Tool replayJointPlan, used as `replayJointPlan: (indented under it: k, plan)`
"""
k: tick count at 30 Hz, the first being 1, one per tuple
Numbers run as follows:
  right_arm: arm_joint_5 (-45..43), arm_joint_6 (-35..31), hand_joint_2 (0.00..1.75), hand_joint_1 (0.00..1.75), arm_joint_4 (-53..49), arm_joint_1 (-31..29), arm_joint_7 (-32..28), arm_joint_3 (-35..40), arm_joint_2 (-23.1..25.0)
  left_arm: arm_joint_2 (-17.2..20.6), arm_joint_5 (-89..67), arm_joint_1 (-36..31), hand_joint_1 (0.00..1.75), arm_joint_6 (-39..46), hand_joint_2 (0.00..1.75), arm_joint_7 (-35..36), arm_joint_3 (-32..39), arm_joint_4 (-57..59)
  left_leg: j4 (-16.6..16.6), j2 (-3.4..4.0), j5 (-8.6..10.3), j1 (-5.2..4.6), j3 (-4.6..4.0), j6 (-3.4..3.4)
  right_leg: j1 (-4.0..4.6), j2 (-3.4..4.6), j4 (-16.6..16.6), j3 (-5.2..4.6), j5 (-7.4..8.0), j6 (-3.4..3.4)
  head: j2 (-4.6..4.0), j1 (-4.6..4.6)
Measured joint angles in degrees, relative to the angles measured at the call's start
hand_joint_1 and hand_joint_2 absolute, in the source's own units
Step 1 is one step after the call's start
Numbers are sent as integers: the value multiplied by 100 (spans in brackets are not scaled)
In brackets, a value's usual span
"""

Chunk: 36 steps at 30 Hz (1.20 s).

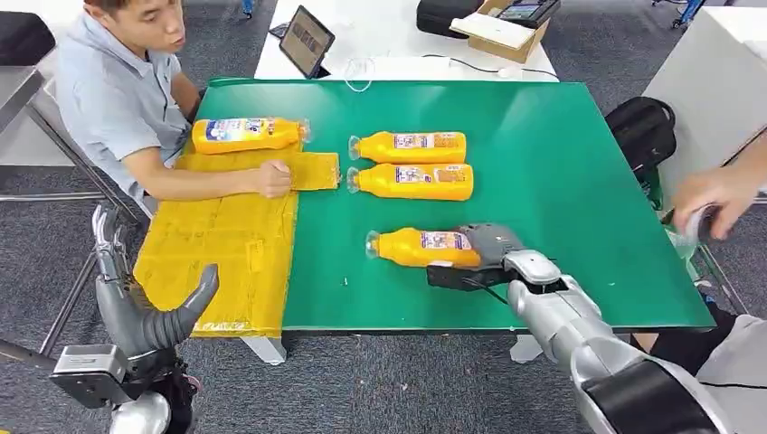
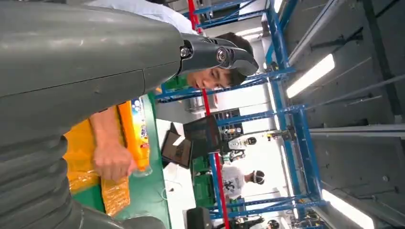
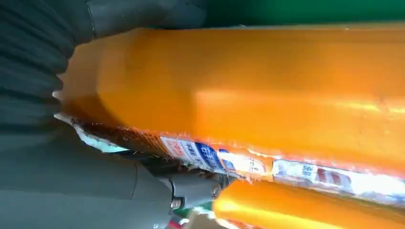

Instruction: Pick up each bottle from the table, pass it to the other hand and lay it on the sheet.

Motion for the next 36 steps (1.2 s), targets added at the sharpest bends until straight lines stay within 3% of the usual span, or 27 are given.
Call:
replayJointPlan:
  k: [6,10,14,19,27,36]
  plan:
    - [-1828,63,175,175,-738,642,-1231,-331,188,-11,440,44,0,-484,175,112,0,55,-1,2,-3,9,0,-3,12,2,0,-3,-1,-1,0,-2]
    - [-2780,92,175,175,-2255,1616,-1256,-435,426,-123,745,194,0,-767,175,20,-26,138,-1,-3,-3,15,-21,-6,17,-3,2,-22,-4,-5,0,-2]
    - [-3042,-226,175,175,-3435,2375,-1416,-440,584,-203,1159,330,0,-1205,175,123,-90,195,-2,-7,-5,16,-38,-8,16,-6,2,-34,-10,-8,0,0]
    - [-3646,-658,175,175,-4341,3116,-1724,-564,879,-216,1666,483,0,-1828,175,326,-311,359,-3,-3,-16,9,-44,-14,9,-1,0,-44,-9,-8,0,0]
    - [-4038,-1124,175,175,-4636,3481,-1851,-684,1500,-214,1807,576,0,-2092,175,459,-601,455,-4,-1,-14,14,-42,-17,15,-1,1,-44,-9,-9,0,0]
    - [-3940,-1552,175,175,-4138,3476,-1899,106,1873,-155,1816,498,0,-2181,175,651,-852,636,-4,-1,-13,15,-43,-18,15,-1,1,-44,-10,-10,0,0]
